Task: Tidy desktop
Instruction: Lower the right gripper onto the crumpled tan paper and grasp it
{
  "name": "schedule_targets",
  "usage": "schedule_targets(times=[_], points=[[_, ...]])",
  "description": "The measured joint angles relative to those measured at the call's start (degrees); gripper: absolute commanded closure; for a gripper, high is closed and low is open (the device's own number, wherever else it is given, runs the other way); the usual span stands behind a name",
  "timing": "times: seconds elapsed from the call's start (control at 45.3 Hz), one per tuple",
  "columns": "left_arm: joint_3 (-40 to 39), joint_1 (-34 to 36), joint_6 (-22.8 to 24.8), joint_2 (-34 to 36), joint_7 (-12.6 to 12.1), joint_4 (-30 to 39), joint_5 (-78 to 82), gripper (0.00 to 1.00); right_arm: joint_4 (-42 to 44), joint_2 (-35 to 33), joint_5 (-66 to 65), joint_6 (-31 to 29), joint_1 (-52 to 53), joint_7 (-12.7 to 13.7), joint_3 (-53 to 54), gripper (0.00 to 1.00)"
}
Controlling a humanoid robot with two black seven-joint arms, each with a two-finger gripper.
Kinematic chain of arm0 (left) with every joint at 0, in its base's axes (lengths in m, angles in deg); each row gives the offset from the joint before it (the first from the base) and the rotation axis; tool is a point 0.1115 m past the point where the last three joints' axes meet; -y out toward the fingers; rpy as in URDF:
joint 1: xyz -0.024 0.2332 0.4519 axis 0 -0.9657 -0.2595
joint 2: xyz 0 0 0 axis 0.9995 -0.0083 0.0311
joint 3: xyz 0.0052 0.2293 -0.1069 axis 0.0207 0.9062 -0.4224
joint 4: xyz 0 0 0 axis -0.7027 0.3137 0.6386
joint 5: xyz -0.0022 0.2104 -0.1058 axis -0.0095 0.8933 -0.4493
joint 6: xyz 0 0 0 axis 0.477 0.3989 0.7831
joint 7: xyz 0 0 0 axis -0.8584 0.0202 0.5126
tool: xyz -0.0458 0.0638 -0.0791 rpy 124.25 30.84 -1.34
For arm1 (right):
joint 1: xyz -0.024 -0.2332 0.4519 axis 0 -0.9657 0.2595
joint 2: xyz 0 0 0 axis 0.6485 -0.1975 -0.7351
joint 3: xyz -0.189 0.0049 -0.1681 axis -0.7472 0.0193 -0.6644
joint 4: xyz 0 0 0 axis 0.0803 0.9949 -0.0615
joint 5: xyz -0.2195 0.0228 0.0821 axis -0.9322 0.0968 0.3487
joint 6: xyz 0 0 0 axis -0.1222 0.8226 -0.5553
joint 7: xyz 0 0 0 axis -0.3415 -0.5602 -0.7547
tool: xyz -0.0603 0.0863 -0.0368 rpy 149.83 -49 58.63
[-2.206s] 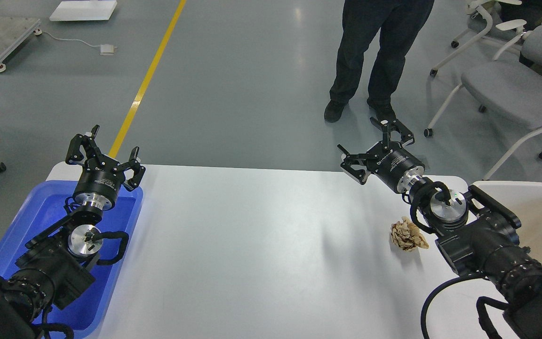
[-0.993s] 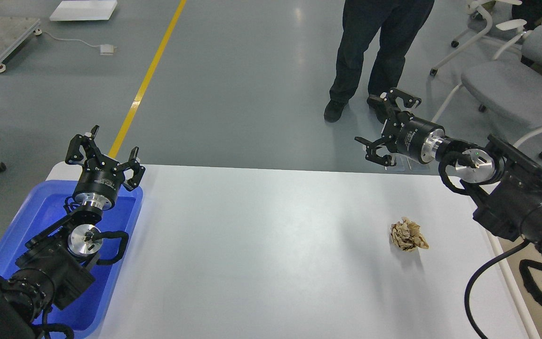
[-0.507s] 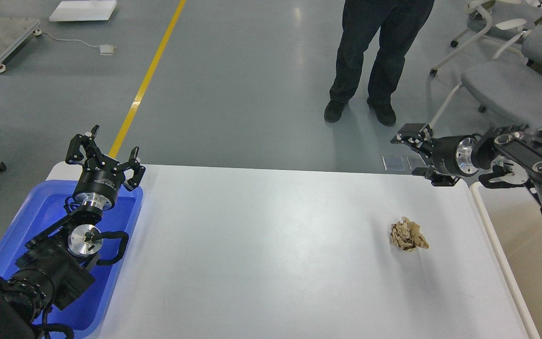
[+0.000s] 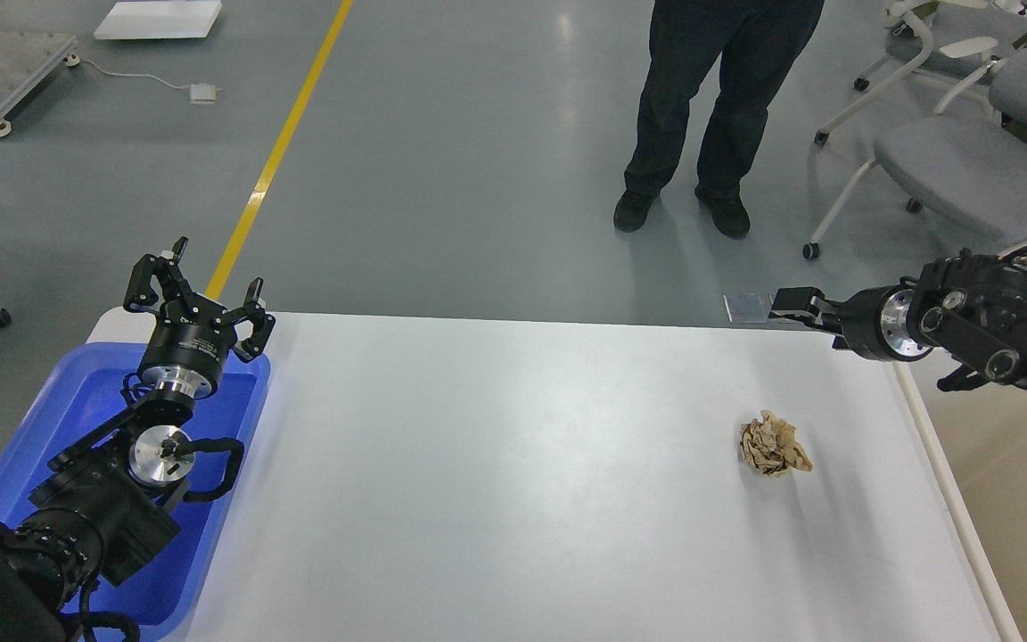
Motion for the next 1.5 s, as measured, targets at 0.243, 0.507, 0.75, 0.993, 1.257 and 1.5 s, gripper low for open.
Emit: schedule_targets(times=[0.243,0.507,0.75,0.993,1.257,1.5], points=[[0.0,0.0,0.0,0.0,0.0,0.0,0.0,0.0,-6.3,0.0,-1.9,4.1,-1.6,-2.0,-4.5,0.01],[0.0,0.0,0.0,0.0,0.0,0.0,0.0,0.0,-9.6,0.7,-3.8,7.6,-3.8,-2.7,-7.5,0.01],[0.0,0.0,0.0,0.0,0.0,0.0,0.0,0.0,-9.1,1.1,-5.7,11.1,-5.7,-2.8,-9.9,0.01],[0.0,0.0,0.0,0.0,0.0,0.0,0.0,0.0,-7.4,1.9,-6.4,13.8,-7.5,-2.9,-11.2,0.01],[0.0,0.0,0.0,0.0,0.0,0.0,0.0,0.0,-3.6,4.7,-6.1,16.2,-9.4,-3.5,-11.0,0.01],[0.0,0.0,0.0,0.0,0.0,0.0,0.0,0.0,-1.4,6.3,-6.0,18.1,-11.0,-4.5,-11.0,0.37]])
